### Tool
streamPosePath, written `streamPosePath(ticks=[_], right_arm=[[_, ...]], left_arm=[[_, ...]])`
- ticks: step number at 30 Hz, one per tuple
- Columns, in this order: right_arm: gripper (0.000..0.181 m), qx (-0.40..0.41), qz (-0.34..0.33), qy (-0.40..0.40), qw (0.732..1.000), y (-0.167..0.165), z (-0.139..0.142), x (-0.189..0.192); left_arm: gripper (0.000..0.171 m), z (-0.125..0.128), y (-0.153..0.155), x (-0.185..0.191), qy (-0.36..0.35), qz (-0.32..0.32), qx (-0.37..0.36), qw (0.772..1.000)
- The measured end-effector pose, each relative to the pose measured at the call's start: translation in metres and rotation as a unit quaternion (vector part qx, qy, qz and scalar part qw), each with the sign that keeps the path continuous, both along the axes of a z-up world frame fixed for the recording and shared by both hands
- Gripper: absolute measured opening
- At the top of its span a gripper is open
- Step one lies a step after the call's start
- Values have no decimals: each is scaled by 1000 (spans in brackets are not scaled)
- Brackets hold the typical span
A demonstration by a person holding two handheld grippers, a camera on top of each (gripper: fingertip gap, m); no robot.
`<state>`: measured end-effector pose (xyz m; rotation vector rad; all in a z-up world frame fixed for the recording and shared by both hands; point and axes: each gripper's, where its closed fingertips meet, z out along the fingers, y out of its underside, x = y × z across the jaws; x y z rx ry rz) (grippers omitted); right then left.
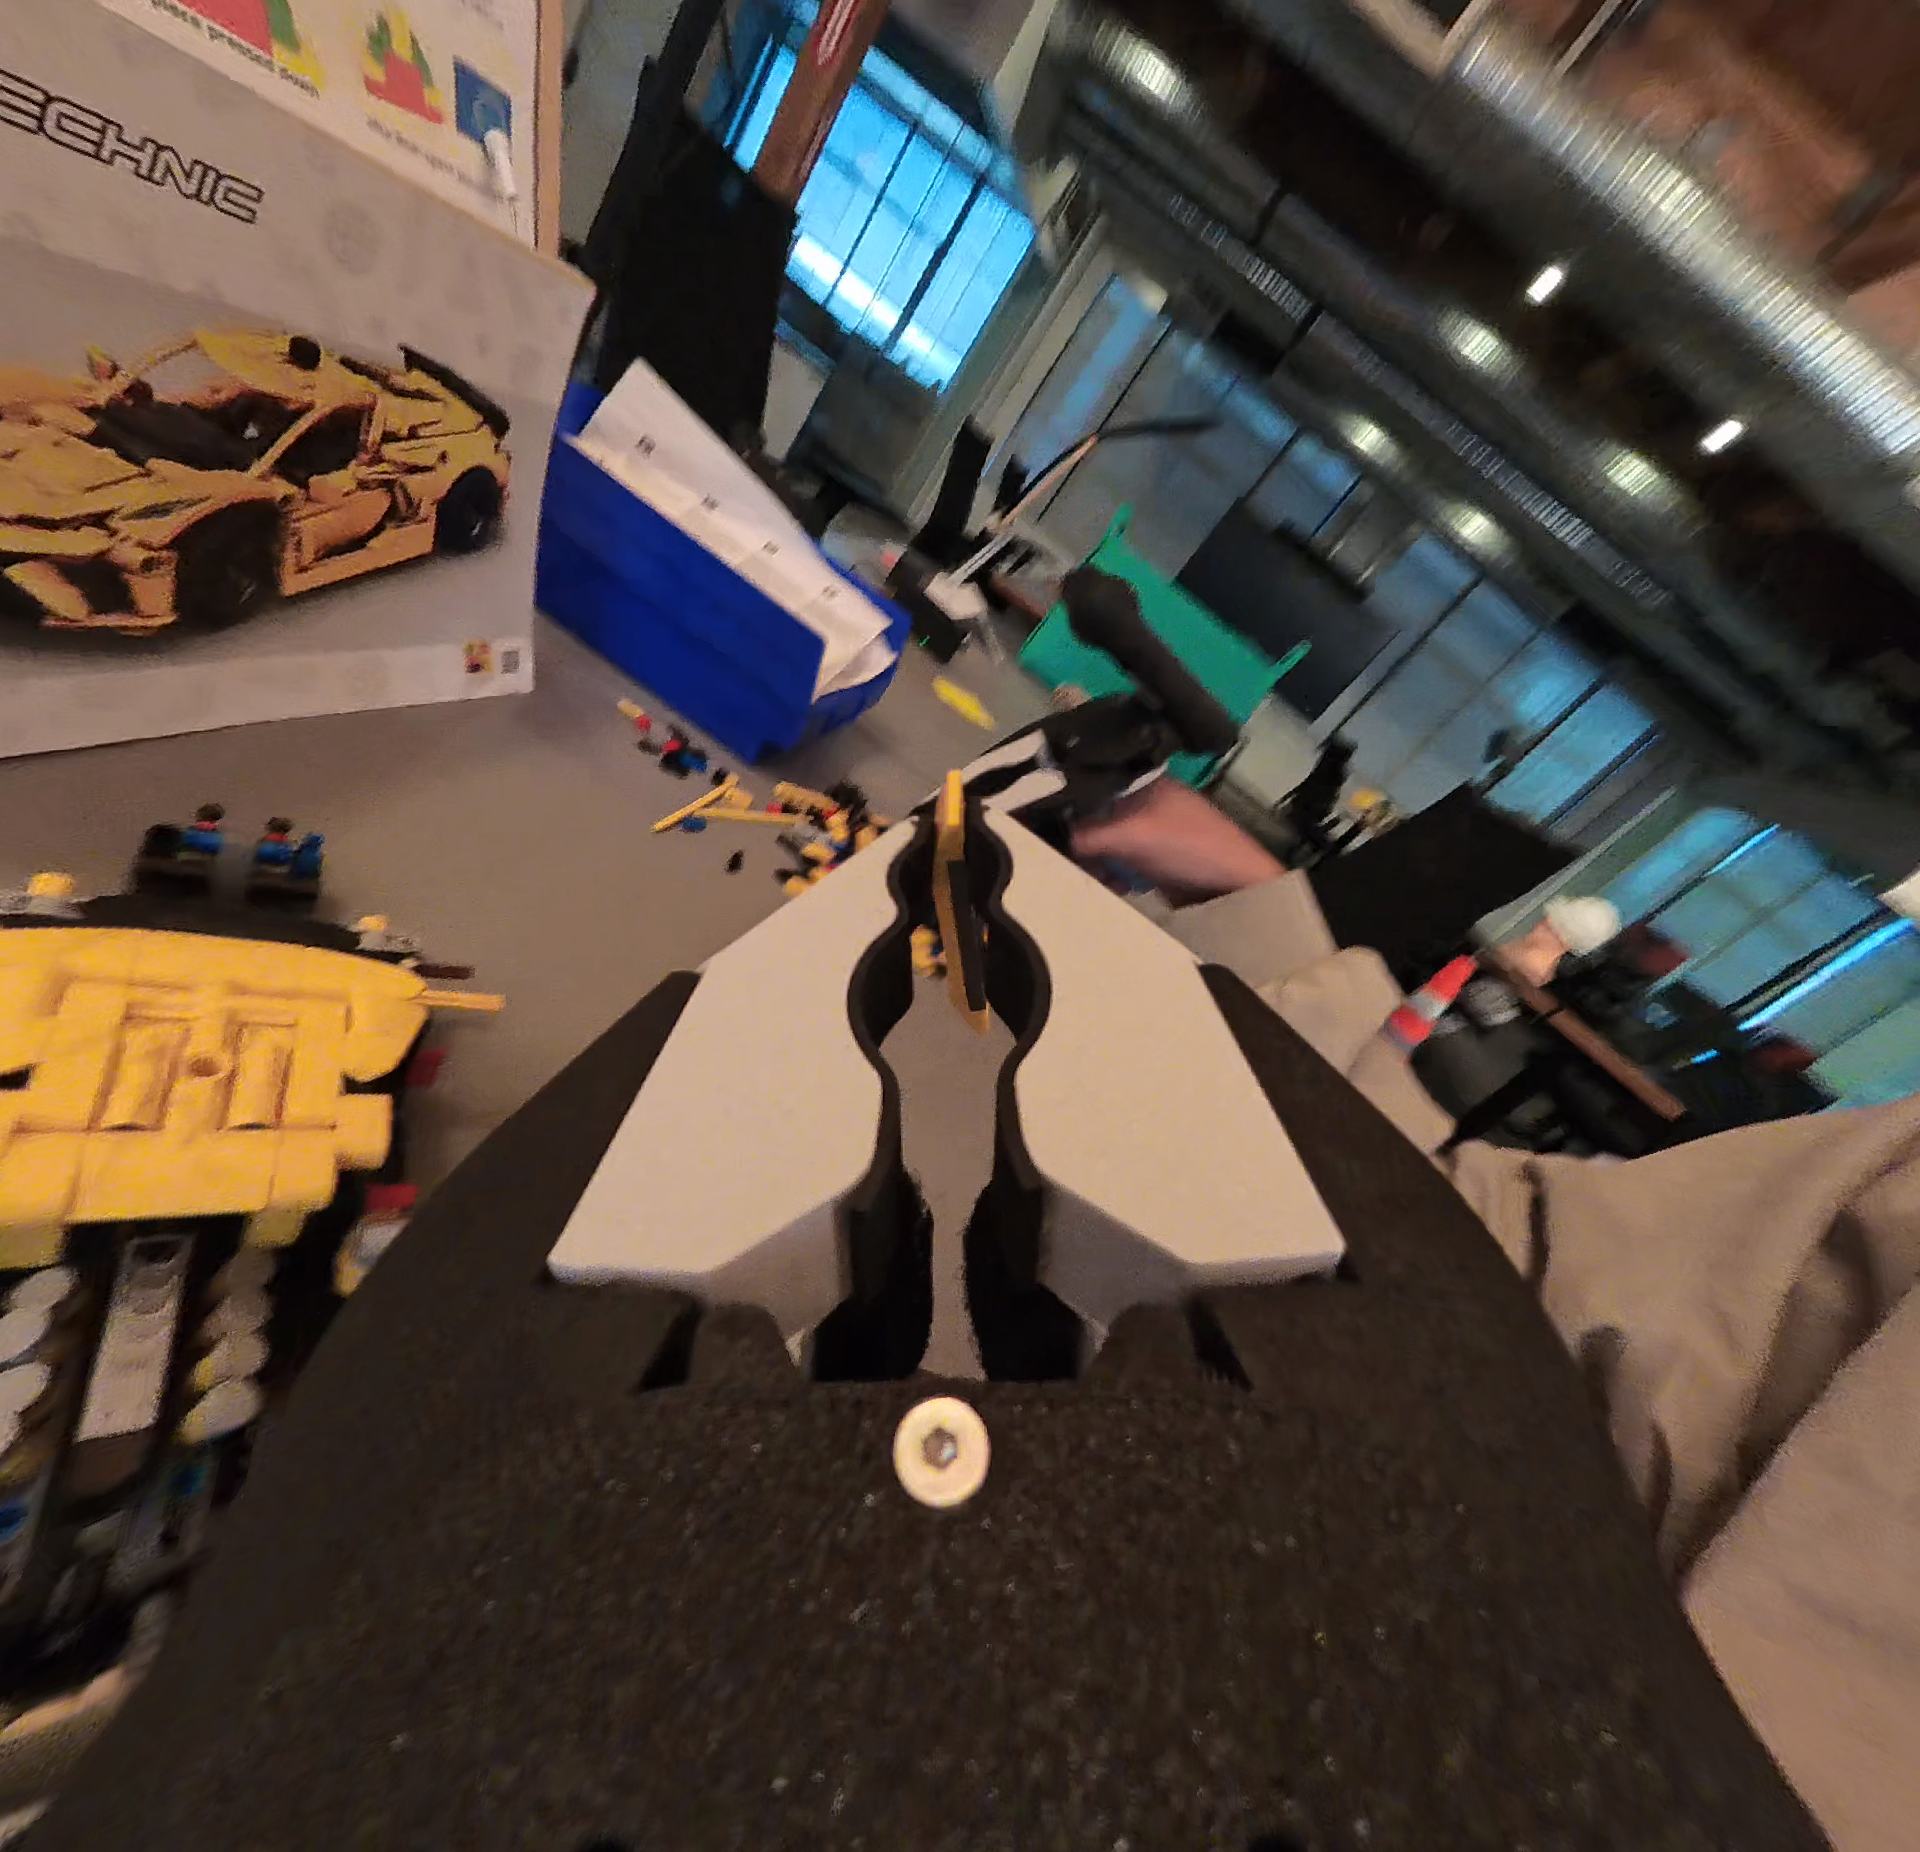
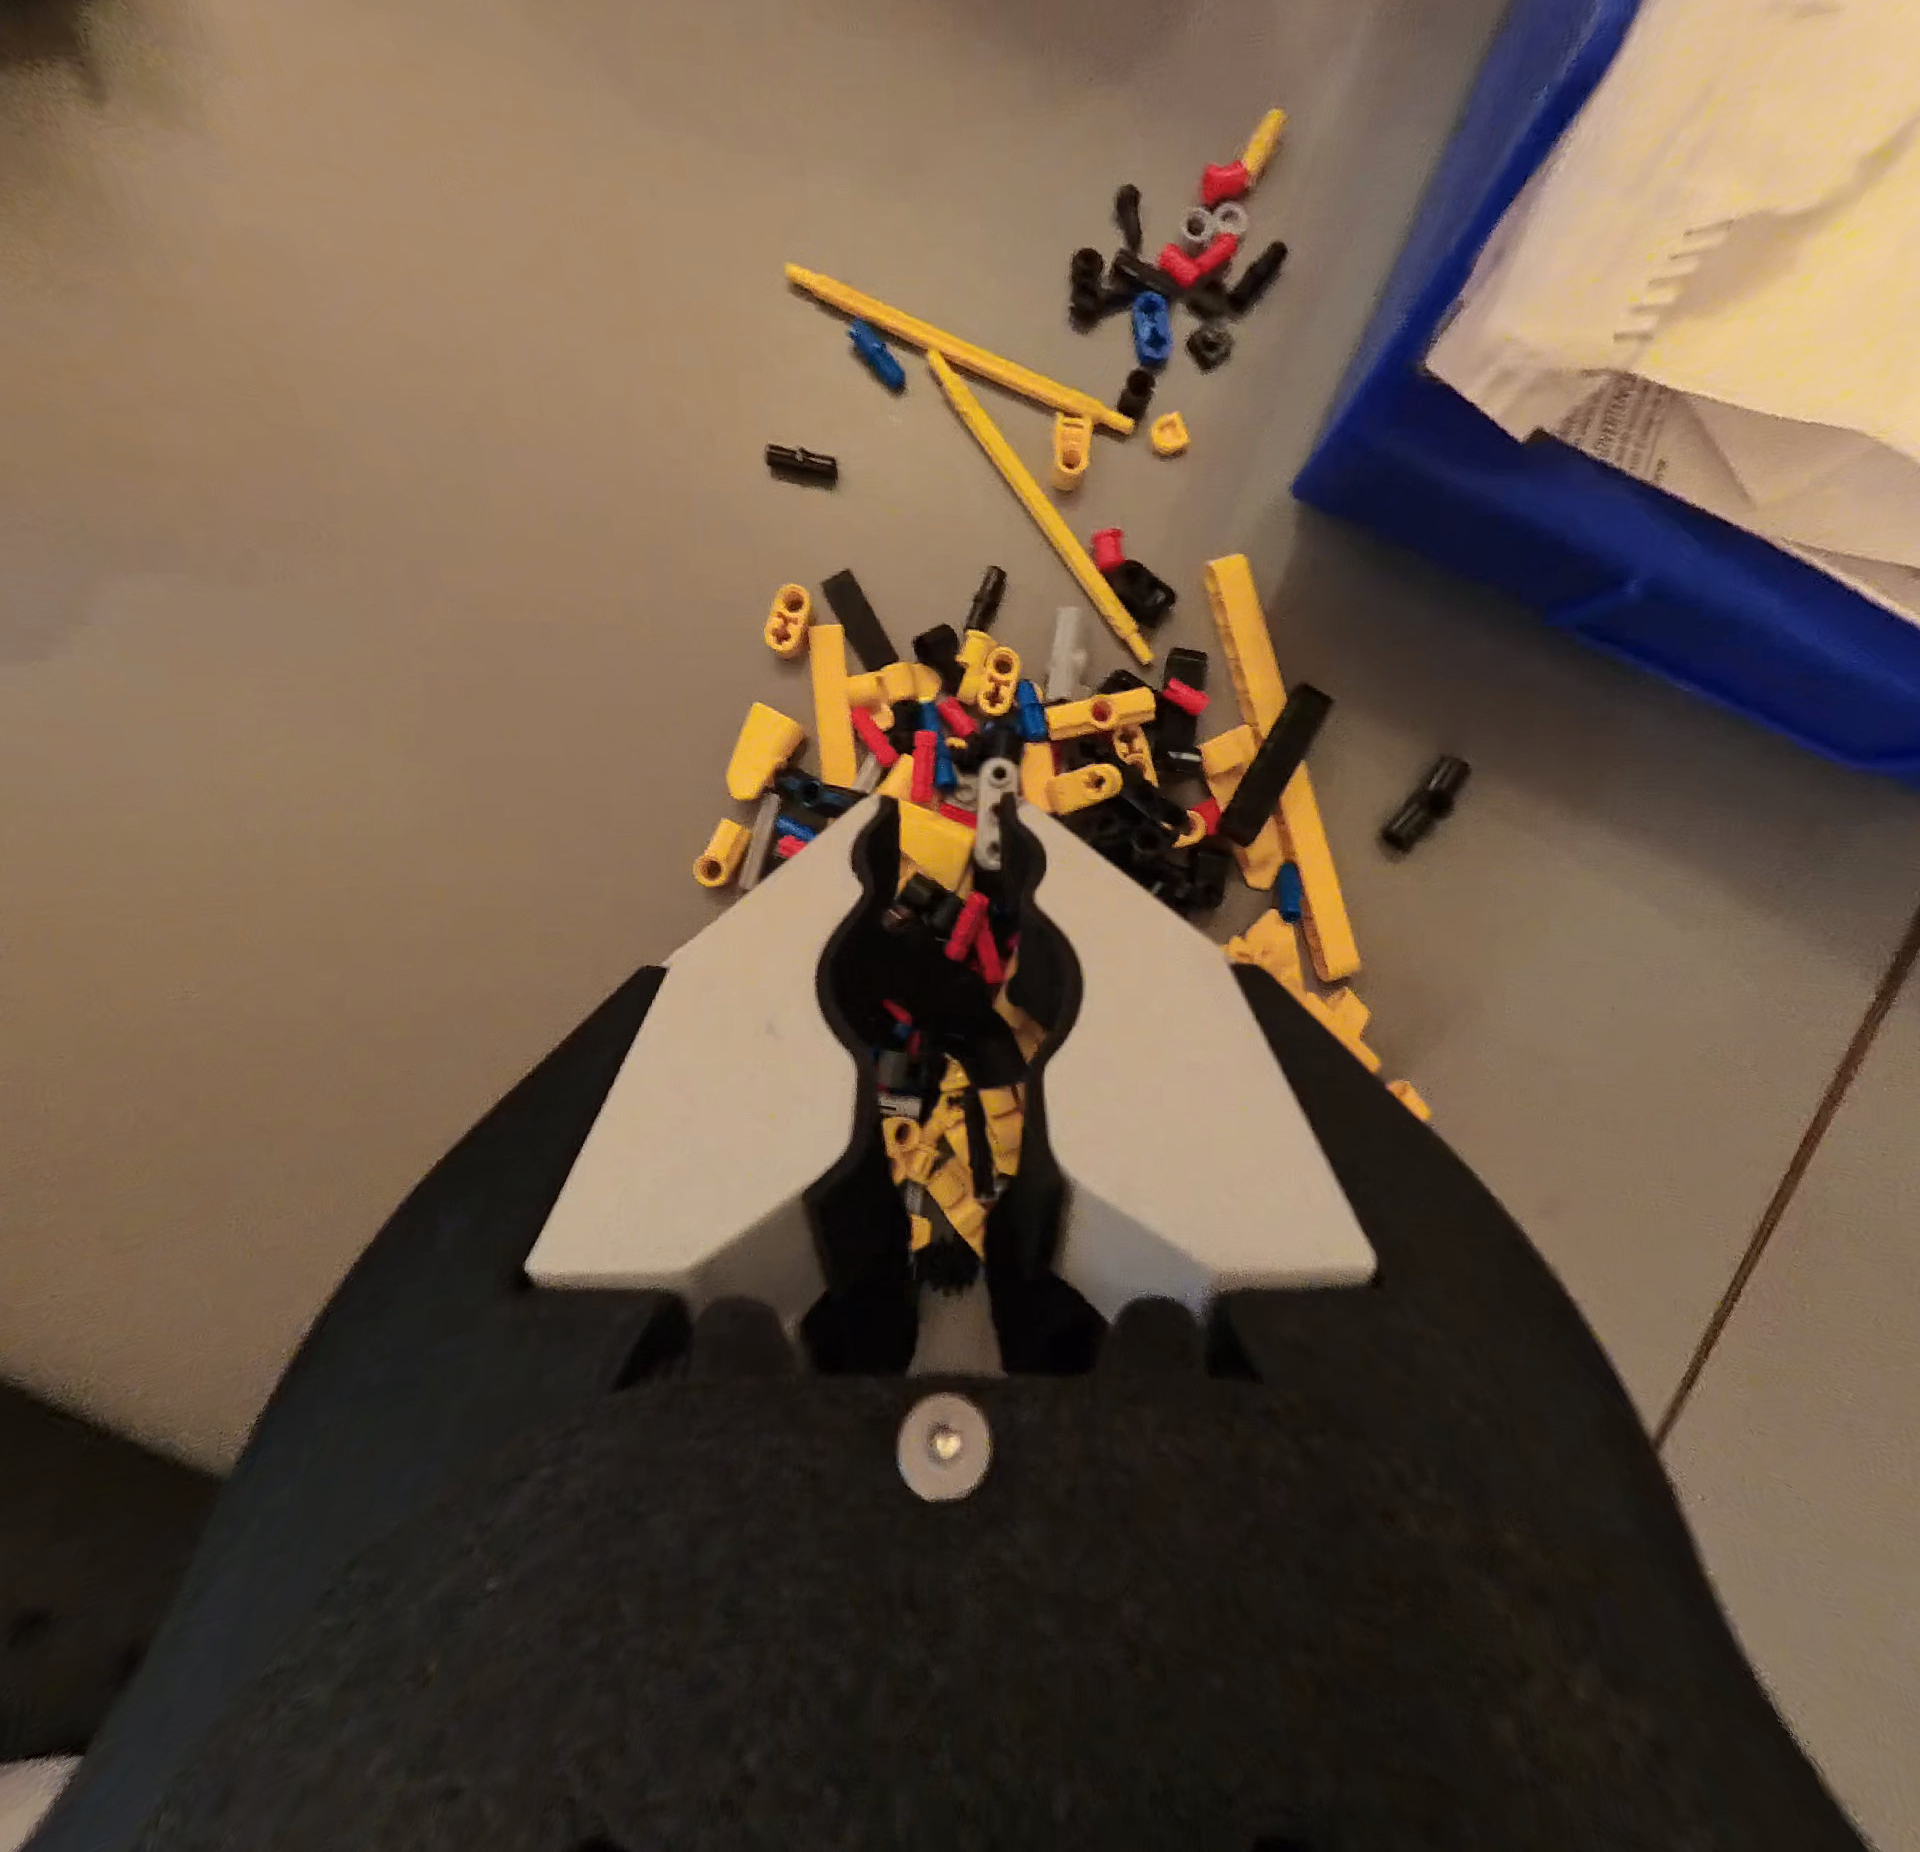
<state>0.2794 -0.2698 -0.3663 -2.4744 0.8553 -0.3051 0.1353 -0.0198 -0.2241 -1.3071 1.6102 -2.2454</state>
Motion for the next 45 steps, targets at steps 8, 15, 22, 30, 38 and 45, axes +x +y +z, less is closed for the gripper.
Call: streamPosePath(ticks=[8, 15, 22, 30, 38, 45], right_arm=[[27, 326, 266, -44, 906, 188, 109, -103], [24, 445, 343, -80, 823, 274, 137, -182], [13, 536, 324, -32, 779, 272, 152, -194], [9, 520, 326, -103, 782, 268, 152, -188], [9, 499, 335, -142, 786, 267, 150, -188], [5, 296, 319, -454, 777, 261, 147, -163]], left_arm=[[4, 9, 16, -18, -53, -13, -105, 993], [4, 29, 29, -32, -126, 18, -76, 989], [4, 38, 29, -42, -166, 12, -68, 984], [4, 32, 19, -42, -193, 29, 17, 981], [5, 32, 15, -44, -238, 57, 89, 965], [38, 19, 21, -28, -143, 41, 41, 988]])
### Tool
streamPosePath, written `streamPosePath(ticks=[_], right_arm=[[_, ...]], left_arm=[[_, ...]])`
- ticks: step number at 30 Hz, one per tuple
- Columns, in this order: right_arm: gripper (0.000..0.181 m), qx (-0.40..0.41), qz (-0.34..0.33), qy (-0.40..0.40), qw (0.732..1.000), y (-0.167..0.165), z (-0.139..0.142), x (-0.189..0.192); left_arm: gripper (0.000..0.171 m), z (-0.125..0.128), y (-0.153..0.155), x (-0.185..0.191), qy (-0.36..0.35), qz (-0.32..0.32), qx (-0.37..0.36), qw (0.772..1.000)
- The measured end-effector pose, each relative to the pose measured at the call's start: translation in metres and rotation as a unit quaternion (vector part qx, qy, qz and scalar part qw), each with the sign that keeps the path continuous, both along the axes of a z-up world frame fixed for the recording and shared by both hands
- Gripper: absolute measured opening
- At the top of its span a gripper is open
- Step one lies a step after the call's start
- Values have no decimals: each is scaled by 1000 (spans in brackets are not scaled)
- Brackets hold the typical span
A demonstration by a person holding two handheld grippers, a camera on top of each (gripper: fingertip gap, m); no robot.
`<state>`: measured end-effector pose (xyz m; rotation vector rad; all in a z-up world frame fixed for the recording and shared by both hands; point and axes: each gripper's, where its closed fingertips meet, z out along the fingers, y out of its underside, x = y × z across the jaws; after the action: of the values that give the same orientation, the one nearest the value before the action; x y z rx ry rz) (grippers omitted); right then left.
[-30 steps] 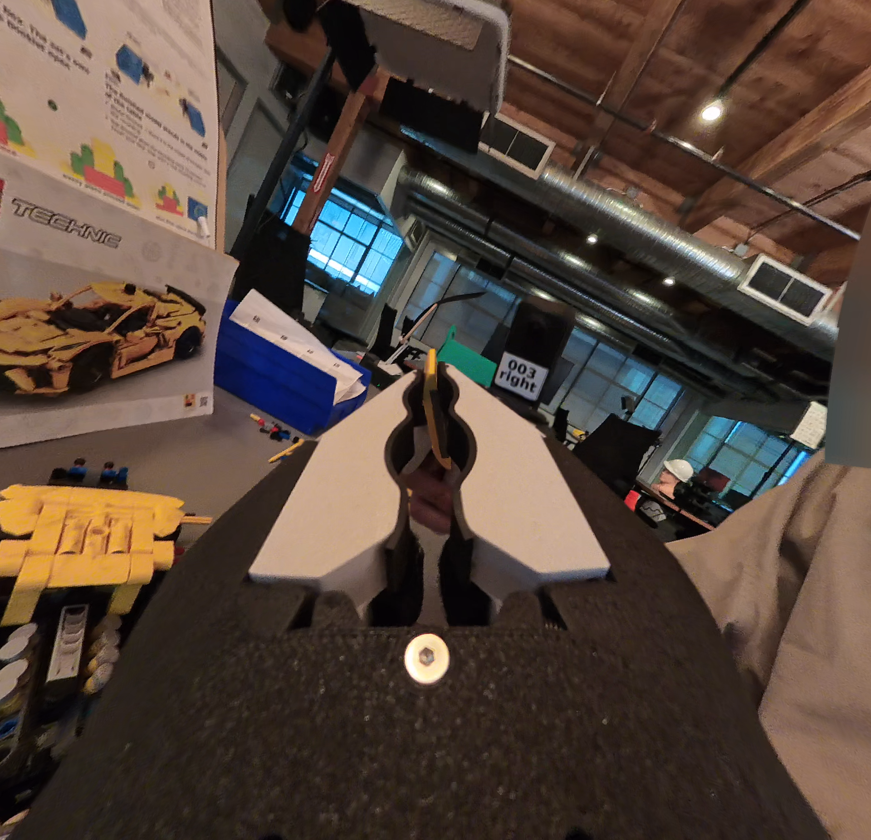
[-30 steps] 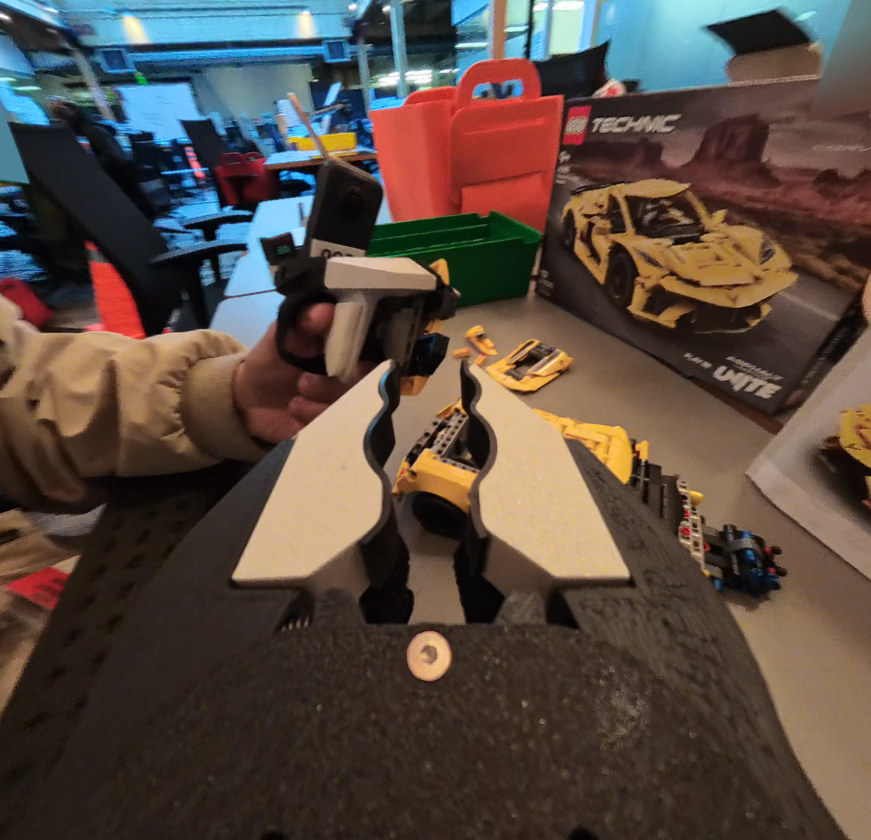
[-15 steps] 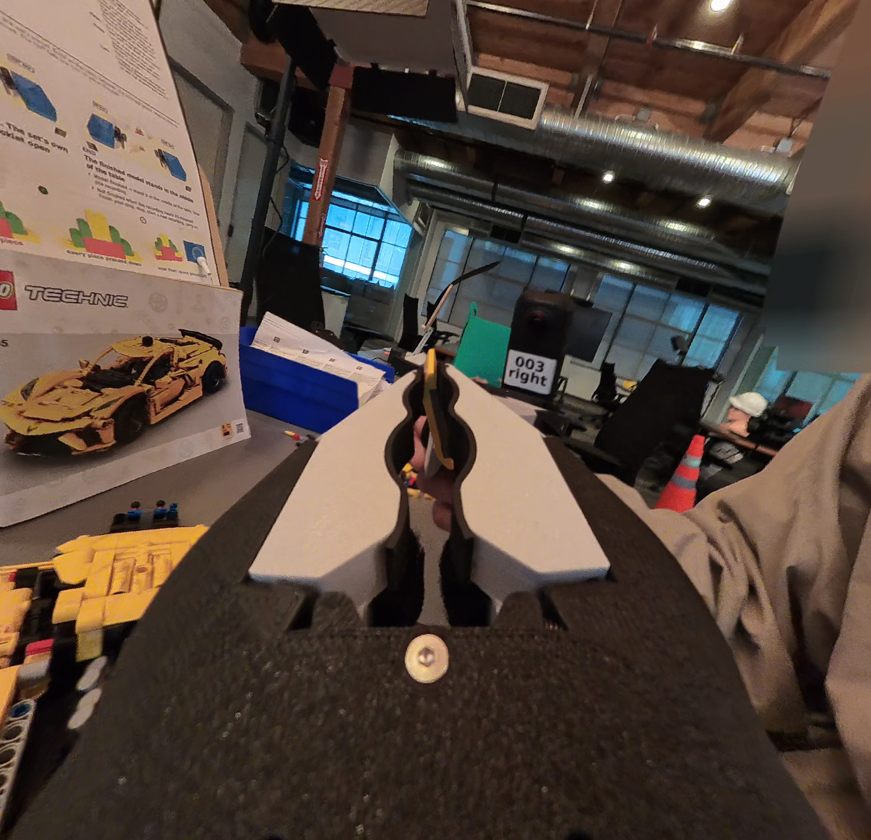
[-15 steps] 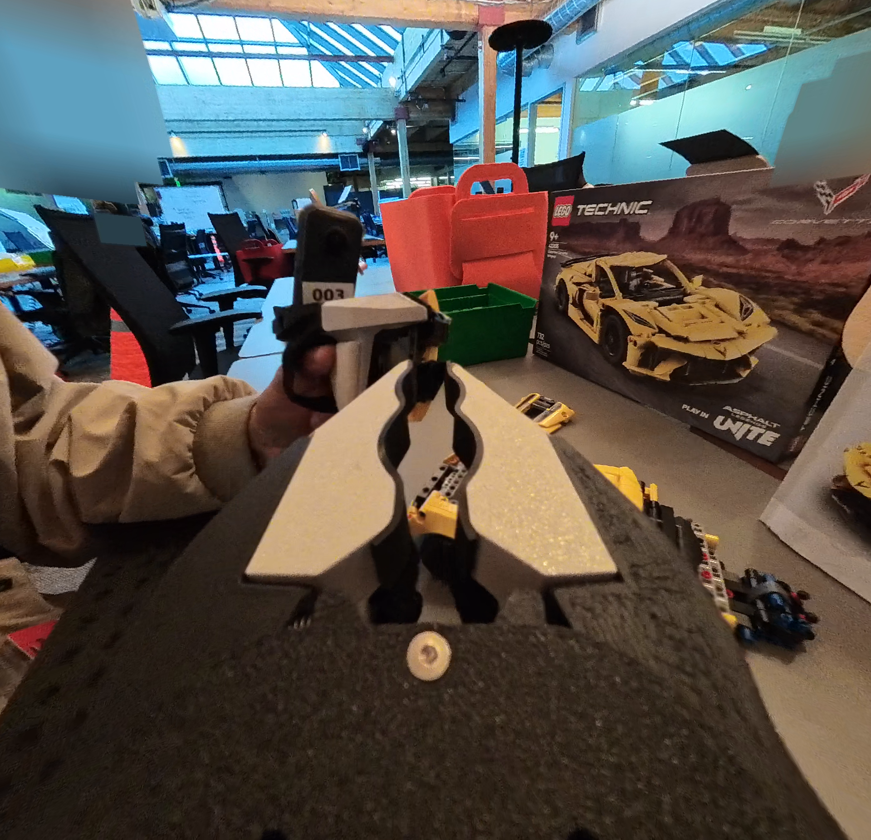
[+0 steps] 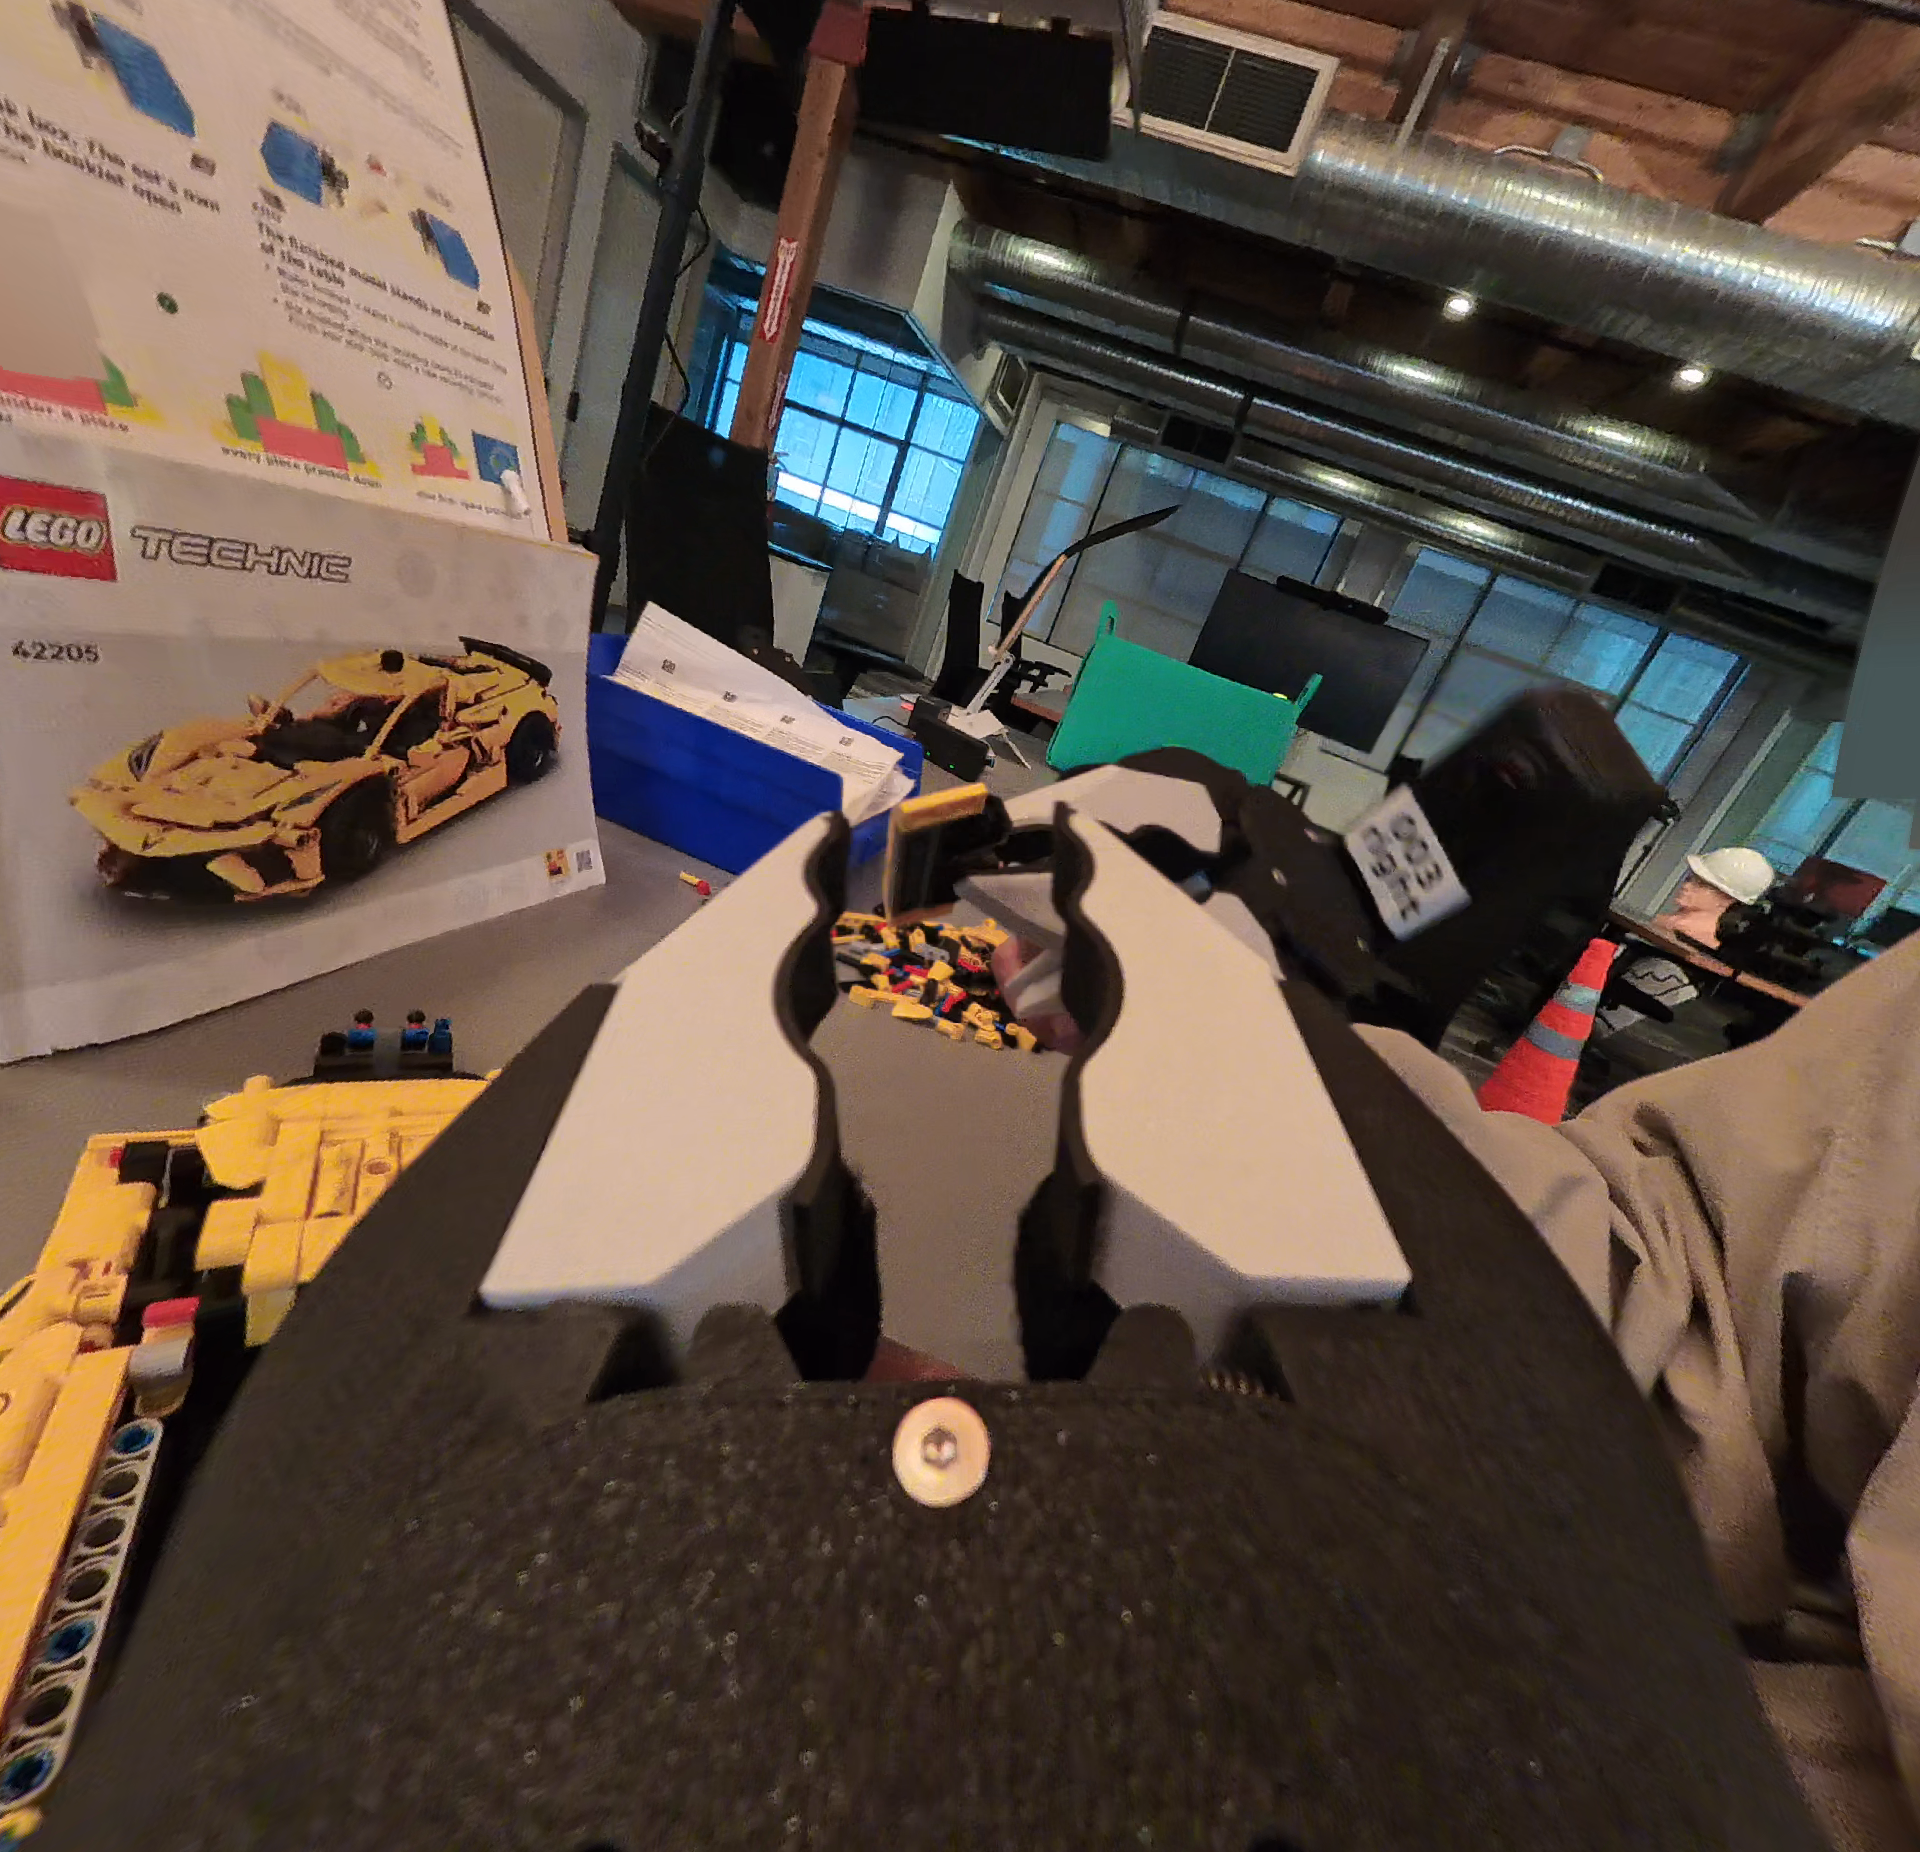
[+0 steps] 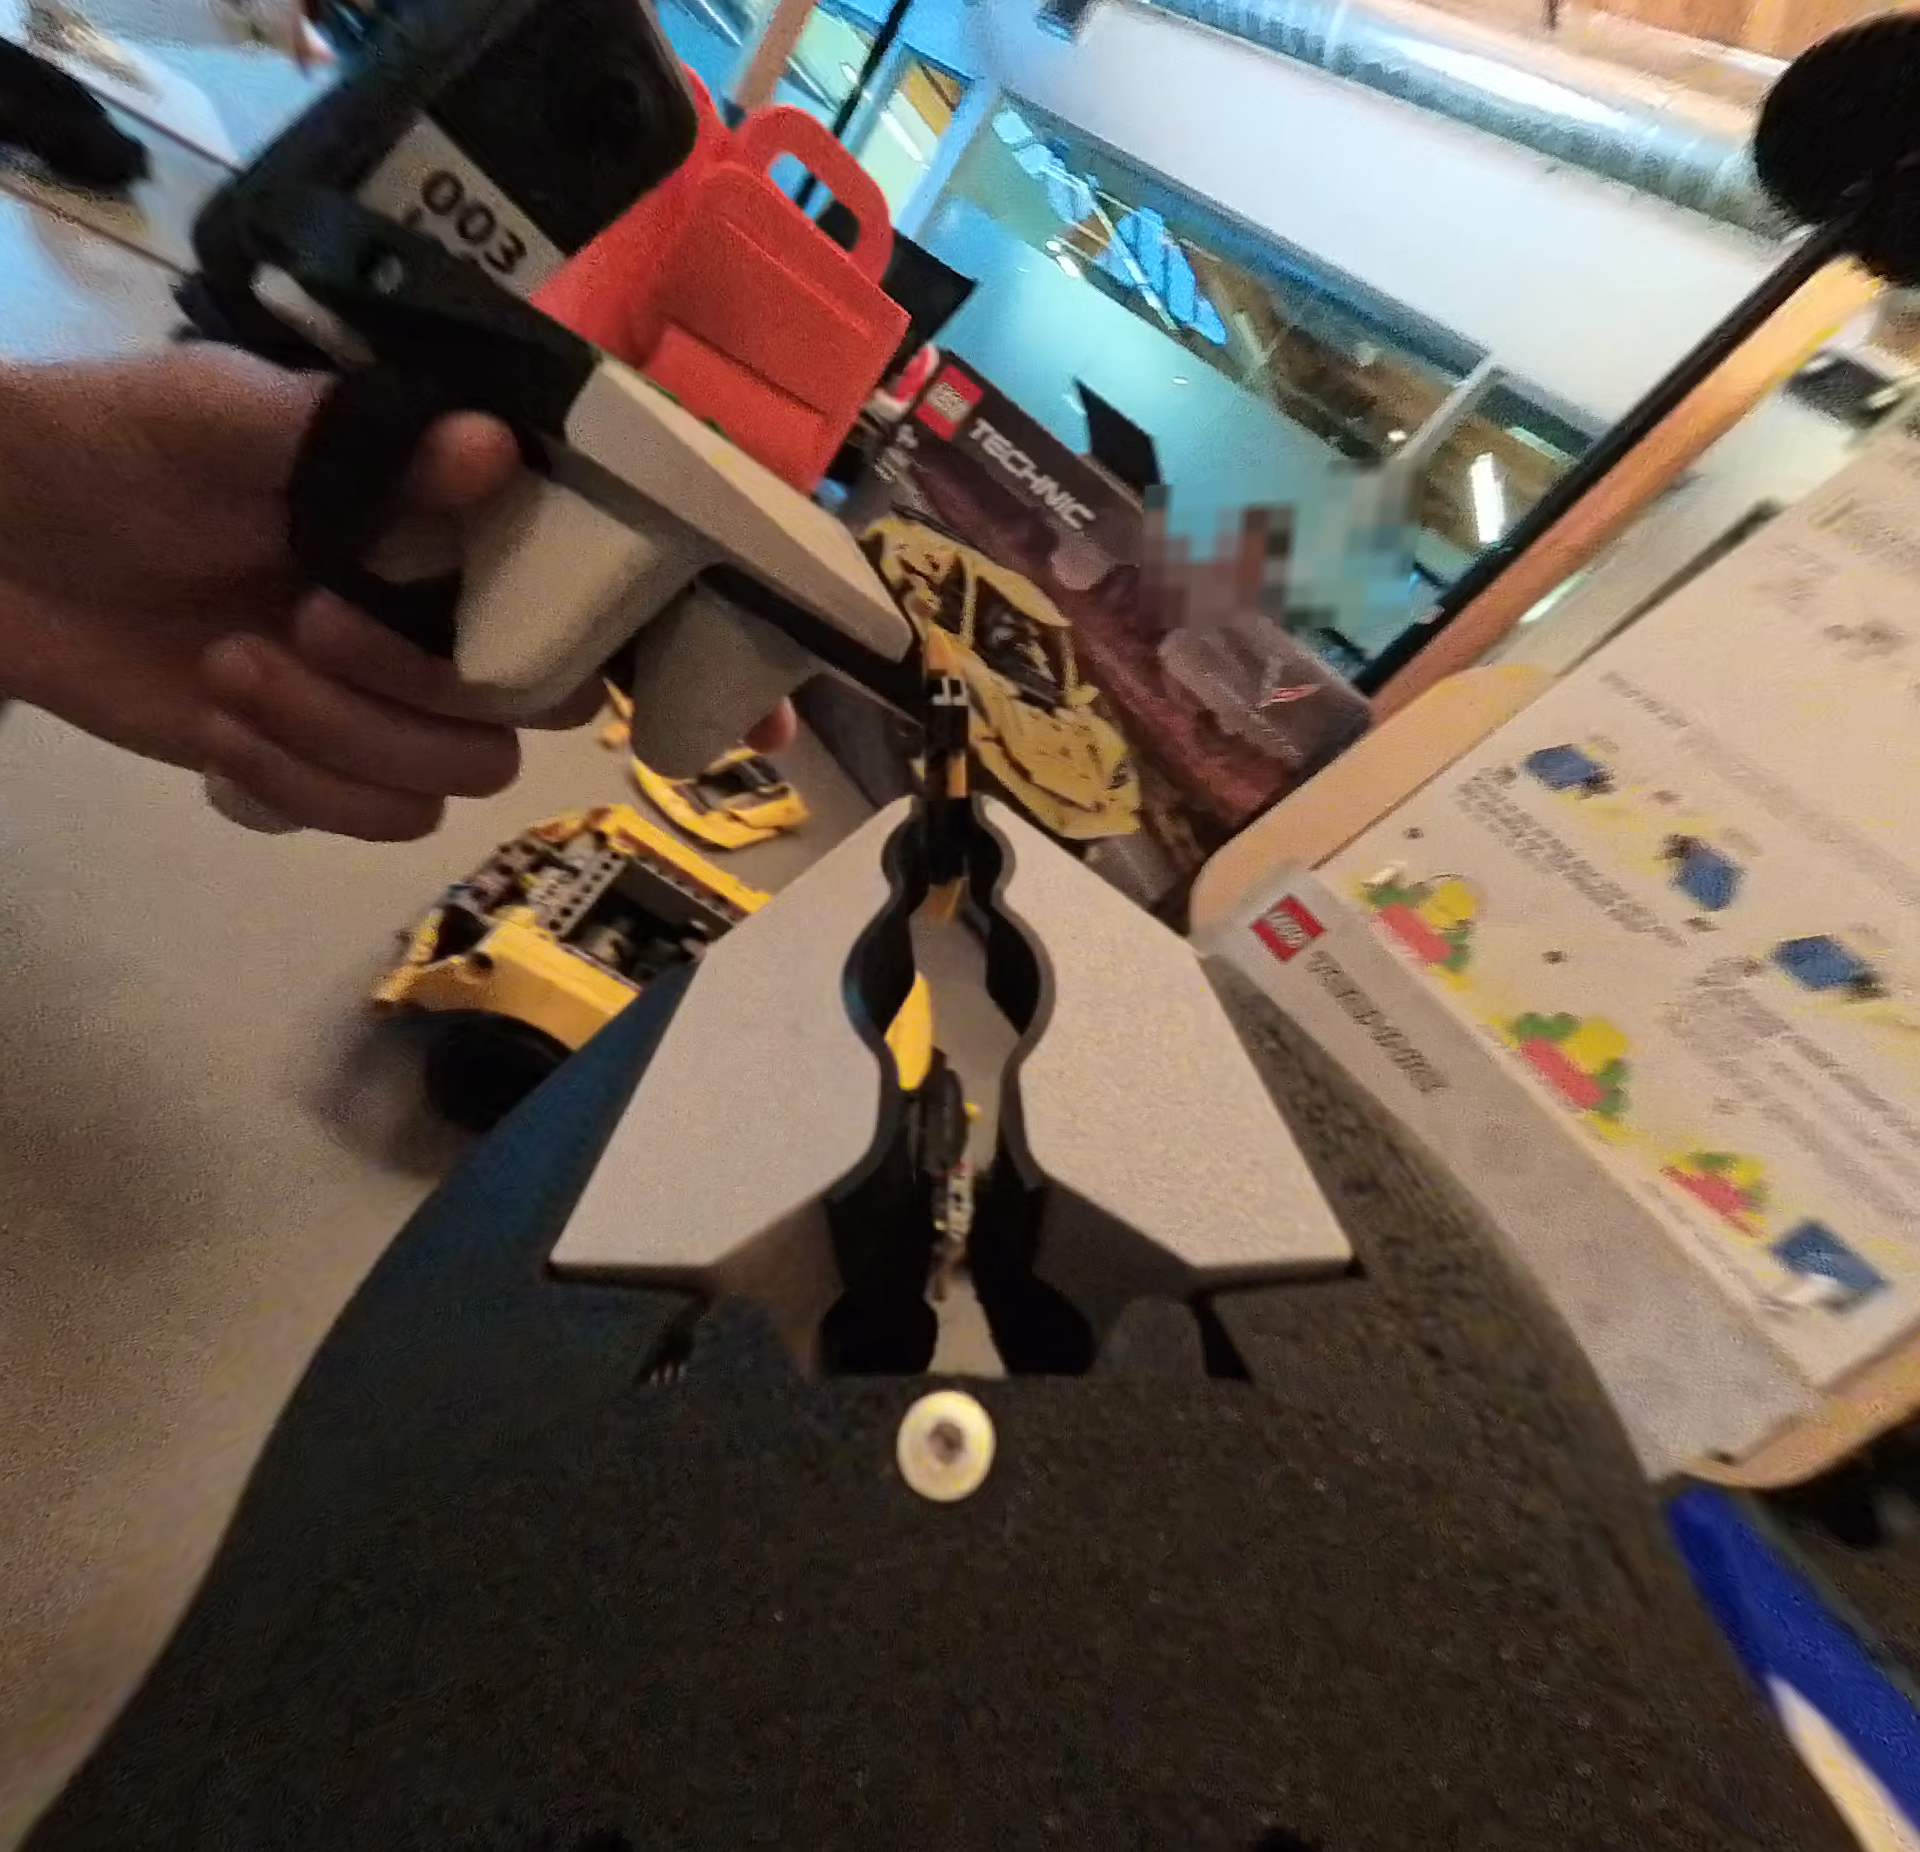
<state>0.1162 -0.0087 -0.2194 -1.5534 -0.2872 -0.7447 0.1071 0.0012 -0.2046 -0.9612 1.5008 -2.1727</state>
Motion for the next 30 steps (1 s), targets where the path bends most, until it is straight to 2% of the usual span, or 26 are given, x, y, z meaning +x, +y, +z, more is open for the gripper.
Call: streamPosePath(ticks=[1, 6, 8, 10, 12, 16, 19, 21, 23, 27, 30], right_arm=[[5, -2, -23, -35, 999, 0, 0, 0], [5, -21, -107, -155, 982, 3, 5, -1], [5, -30, -113, -188, 975, 4, 4, -4], [5, -30, -108, -210, 971, 6, 3, -8], [5, -33, -110, -207, 972, 6, 2, -6], [5, -4, -72, -141, 987, 5, 5, -10], [9, 45, 0, 8, 999, 6, 11, -17], [21, 76, 54, 135, 986, 3, 18, -15], [31, 101, 100, 223, 964, -1, 23, -13], [34, 107, 170, 303, 932, -2, 24, -19], [34, 100, 190, 324, 921, -1, 21, -22]], left_arm=[[42, 0, 0, 1, -1, 3, -1, 1000], [42, -3, -5, 1, -19, 25, 29, 999], [39, -4, -5, 2, -12, 26, 28, 999], [25, -4, -3, 2, -14, 24, 21, 999], [25, -5, -3, 1, -12, 21, 23, 999], [24, -2, -5, -3, -44, 30, 56, 997], [24, 5, -5, -9, -89, 45, 86, 991], [24, 13, -1, -12, -125, 69, 95, 985], [24, 15, -1, -15, -139, 72, 105, 982], [24, 18, -6, -21, -149, 49, 90, 984], [24, 16, -10, -23, -144, 32, 85, 985]])
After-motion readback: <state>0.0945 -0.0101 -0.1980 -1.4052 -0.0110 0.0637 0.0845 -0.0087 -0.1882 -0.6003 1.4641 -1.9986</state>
